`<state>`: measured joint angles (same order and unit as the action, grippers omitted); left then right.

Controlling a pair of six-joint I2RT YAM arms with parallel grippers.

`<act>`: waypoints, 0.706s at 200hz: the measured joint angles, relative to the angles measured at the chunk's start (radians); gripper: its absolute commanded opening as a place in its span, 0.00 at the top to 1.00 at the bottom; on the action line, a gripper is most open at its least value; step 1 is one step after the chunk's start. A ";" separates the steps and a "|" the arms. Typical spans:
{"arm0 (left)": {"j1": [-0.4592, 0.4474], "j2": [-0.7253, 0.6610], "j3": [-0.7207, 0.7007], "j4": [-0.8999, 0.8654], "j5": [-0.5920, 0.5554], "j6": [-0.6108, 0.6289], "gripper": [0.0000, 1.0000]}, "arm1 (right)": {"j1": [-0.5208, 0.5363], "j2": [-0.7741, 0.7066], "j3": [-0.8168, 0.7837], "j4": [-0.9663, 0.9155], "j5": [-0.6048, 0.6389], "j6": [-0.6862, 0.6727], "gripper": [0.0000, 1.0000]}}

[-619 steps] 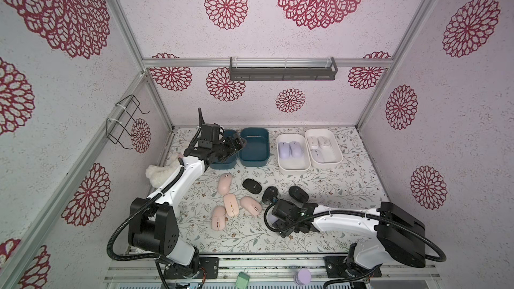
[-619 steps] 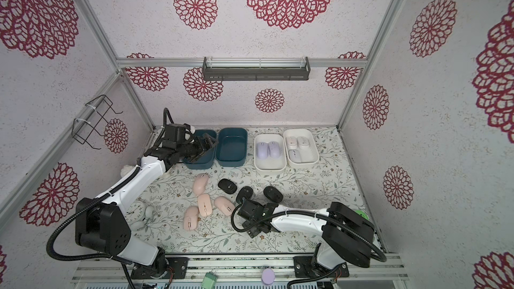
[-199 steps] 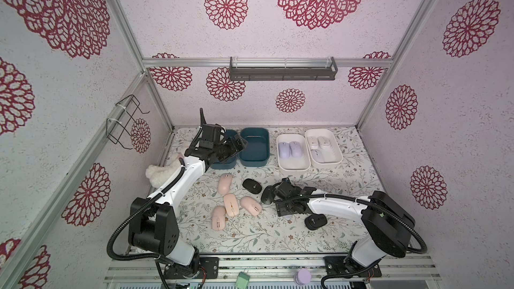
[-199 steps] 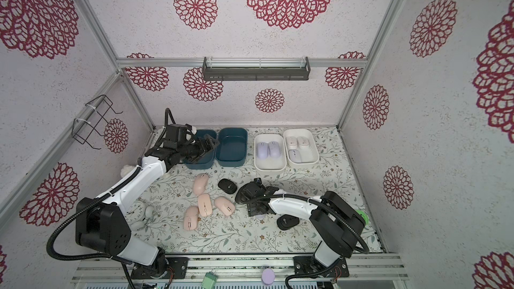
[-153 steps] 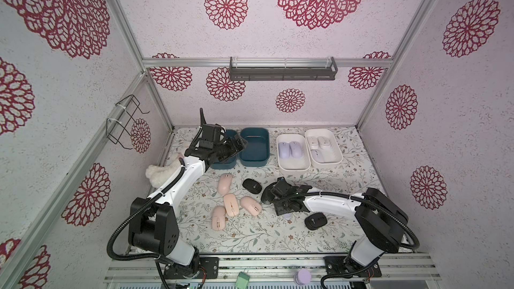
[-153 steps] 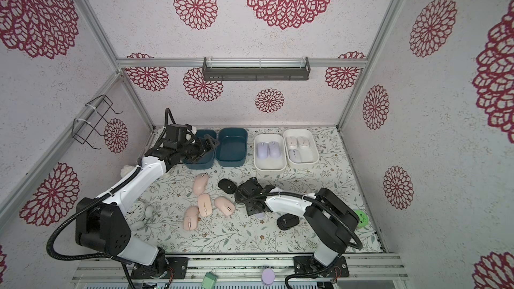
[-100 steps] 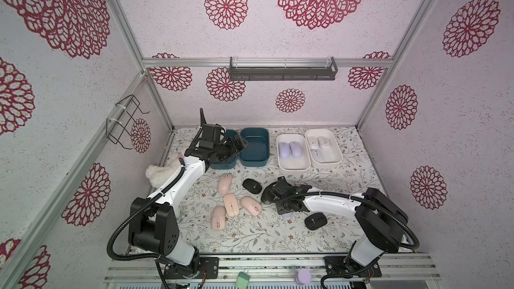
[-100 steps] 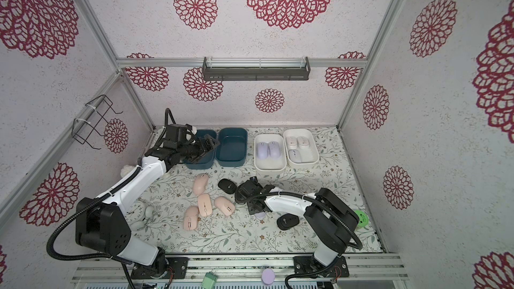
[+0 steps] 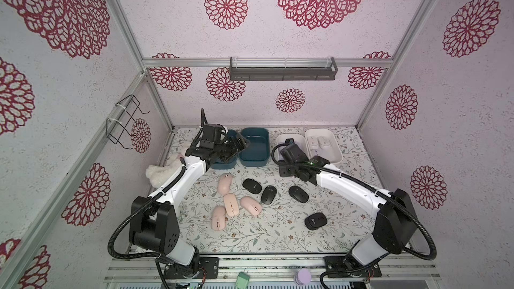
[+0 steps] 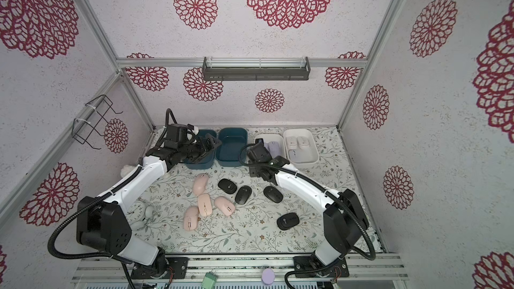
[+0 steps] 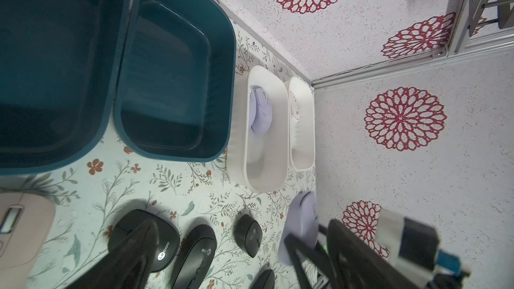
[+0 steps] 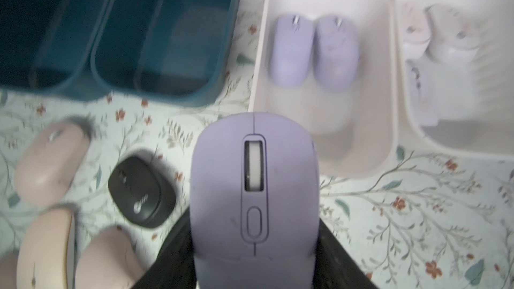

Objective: Place the mice by color into the storage box
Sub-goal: Place the mouse in the storage box.

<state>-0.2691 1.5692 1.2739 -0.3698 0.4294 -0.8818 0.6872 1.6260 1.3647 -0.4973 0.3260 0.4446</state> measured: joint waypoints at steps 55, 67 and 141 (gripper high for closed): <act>-0.008 0.015 0.000 0.000 0.013 -0.008 0.03 | -0.190 0.246 0.183 0.017 -0.048 -0.046 0.47; -0.008 0.015 0.000 0.000 0.016 -0.010 0.03 | -0.214 0.288 0.183 0.008 -0.077 -0.050 0.47; -0.008 0.029 0.000 0.011 0.031 -0.020 0.03 | -0.240 0.440 0.198 -0.001 -0.201 -0.052 0.47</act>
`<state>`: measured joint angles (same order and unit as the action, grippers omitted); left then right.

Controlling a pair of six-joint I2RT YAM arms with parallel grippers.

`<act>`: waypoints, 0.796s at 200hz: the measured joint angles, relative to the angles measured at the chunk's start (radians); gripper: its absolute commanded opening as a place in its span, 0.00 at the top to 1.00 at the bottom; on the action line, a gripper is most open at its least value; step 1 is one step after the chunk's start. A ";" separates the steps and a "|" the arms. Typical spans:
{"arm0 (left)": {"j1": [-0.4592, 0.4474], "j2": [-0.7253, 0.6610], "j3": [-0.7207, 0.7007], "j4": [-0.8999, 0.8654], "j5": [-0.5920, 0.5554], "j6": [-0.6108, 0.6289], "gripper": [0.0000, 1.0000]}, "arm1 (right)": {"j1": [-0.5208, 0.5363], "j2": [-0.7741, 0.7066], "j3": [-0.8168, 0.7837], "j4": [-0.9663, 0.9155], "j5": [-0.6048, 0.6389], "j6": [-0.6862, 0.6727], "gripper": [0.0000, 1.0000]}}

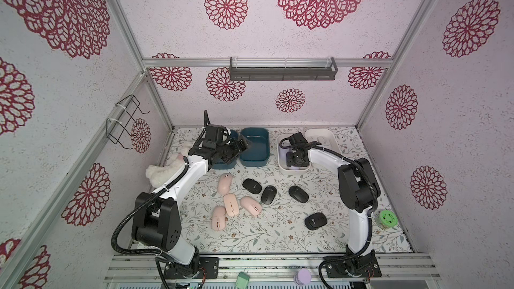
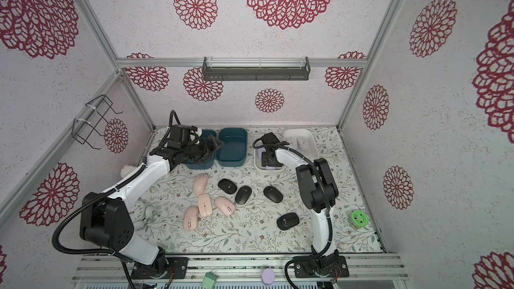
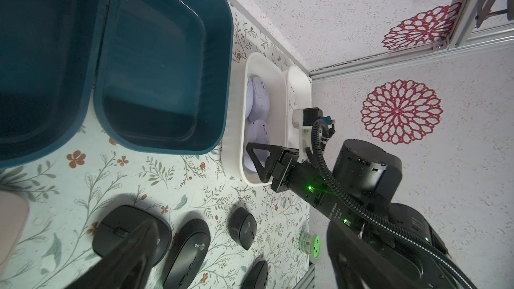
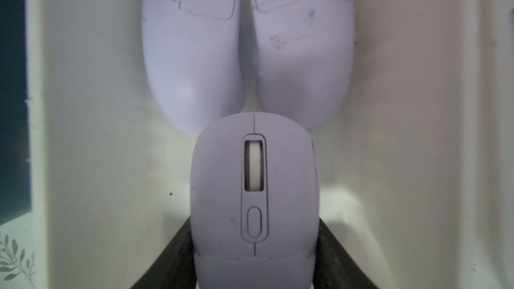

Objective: Place the mice by color into the storage box
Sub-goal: Place the mouse in the storage box.

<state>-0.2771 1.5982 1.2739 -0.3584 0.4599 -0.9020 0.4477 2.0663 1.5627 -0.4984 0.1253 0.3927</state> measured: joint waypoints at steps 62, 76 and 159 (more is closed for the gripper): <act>0.000 0.013 0.000 -0.002 0.000 0.000 0.03 | 0.001 0.040 0.050 -0.003 -0.089 0.018 0.46; 0.000 0.013 0.000 -0.002 -0.001 0.000 0.03 | 0.001 0.051 0.055 -0.003 -0.107 0.027 0.45; 0.000 0.013 0.000 -0.003 -0.001 0.000 0.03 | 0.001 0.082 0.075 -0.006 -0.131 0.056 0.31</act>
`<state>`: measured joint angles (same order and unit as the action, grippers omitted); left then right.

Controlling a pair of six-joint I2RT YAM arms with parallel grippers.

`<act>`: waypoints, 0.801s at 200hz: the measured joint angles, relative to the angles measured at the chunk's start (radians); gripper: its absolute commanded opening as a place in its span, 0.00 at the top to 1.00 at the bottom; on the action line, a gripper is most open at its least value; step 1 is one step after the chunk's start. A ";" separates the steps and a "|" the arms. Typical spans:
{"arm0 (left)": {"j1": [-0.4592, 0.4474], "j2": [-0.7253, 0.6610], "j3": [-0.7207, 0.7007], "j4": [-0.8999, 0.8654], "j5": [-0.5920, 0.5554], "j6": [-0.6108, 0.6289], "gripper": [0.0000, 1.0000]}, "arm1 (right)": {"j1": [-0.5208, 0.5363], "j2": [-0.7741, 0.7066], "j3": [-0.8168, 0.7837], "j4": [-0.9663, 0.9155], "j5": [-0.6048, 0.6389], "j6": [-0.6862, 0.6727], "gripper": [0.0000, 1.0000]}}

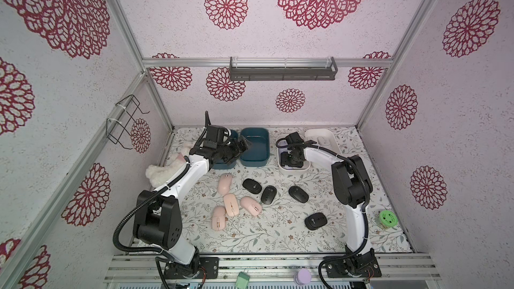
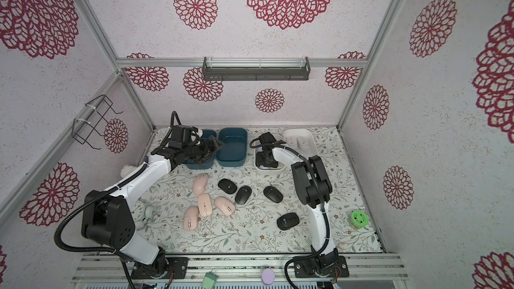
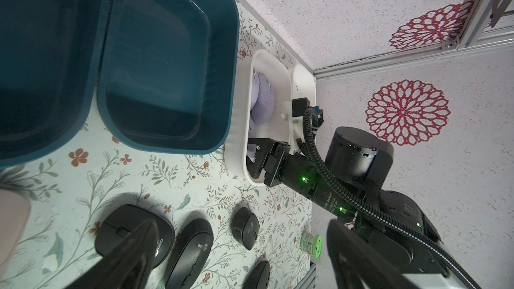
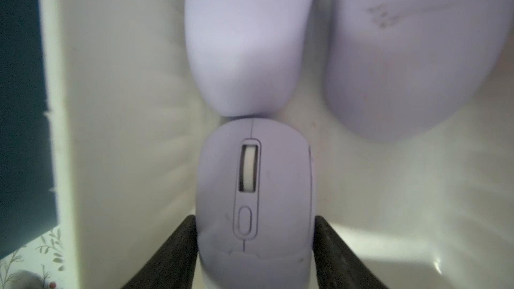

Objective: Place the mice by color into the storage box
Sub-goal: Place the mouse in the storage box.

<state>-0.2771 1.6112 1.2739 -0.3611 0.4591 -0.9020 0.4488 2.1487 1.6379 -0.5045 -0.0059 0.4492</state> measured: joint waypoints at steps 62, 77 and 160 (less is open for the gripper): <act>0.000 0.000 0.000 0.000 0.000 0.000 0.03 | 0.000 -0.068 -0.005 -0.001 0.007 0.006 0.34; 0.000 0.000 0.000 0.000 0.000 0.000 0.03 | 0.000 -0.135 -0.027 0.002 0.024 0.004 0.38; 0.000 0.000 0.000 -0.003 0.000 0.000 0.03 | 0.008 -0.465 -0.340 0.039 0.100 -0.012 0.44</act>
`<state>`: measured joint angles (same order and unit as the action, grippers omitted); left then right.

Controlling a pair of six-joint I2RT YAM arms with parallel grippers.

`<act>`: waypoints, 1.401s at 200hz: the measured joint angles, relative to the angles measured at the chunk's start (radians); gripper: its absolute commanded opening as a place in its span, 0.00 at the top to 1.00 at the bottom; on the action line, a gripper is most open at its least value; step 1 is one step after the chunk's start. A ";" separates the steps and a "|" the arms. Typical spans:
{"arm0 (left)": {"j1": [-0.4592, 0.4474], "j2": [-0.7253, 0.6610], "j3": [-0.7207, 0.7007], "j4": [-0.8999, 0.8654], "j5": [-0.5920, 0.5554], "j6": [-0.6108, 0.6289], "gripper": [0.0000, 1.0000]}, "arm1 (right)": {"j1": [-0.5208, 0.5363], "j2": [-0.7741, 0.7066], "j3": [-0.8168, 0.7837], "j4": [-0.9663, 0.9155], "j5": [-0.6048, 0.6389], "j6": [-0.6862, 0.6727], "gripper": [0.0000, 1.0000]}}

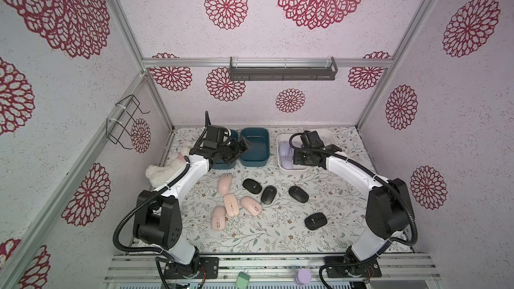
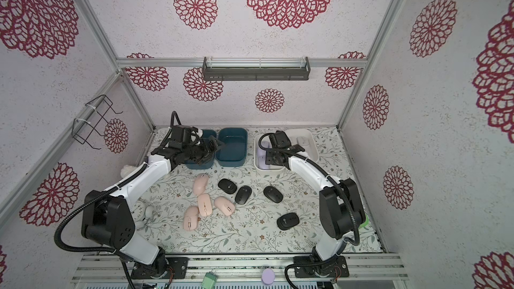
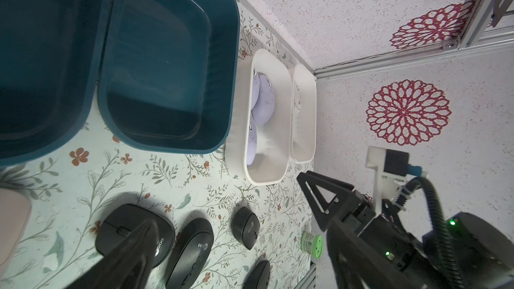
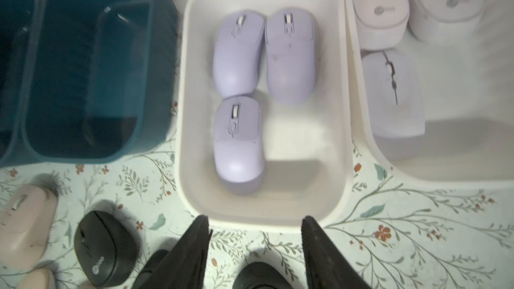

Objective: Place the mice by color into the storage box
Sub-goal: Place the mouse in the storage box, then move the storage box to the center of the board.

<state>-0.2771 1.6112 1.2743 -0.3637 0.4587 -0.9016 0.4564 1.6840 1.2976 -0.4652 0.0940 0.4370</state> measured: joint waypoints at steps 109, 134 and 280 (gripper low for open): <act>0.001 0.000 0.003 -0.026 -0.035 0.031 0.03 | 0.001 0.198 0.027 0.130 -0.083 0.009 0.44; 0.001 0.000 0.004 -0.029 -0.042 0.037 0.03 | -0.002 0.217 0.048 0.124 -0.067 0.009 0.44; 0.002 0.010 0.004 -0.034 -0.047 0.037 0.03 | 0.064 0.013 -0.190 0.119 -0.043 0.008 0.43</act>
<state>-0.2749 1.6207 1.2785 -0.3981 0.4118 -0.8646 0.5205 1.6974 1.1080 -0.3462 0.0513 0.4454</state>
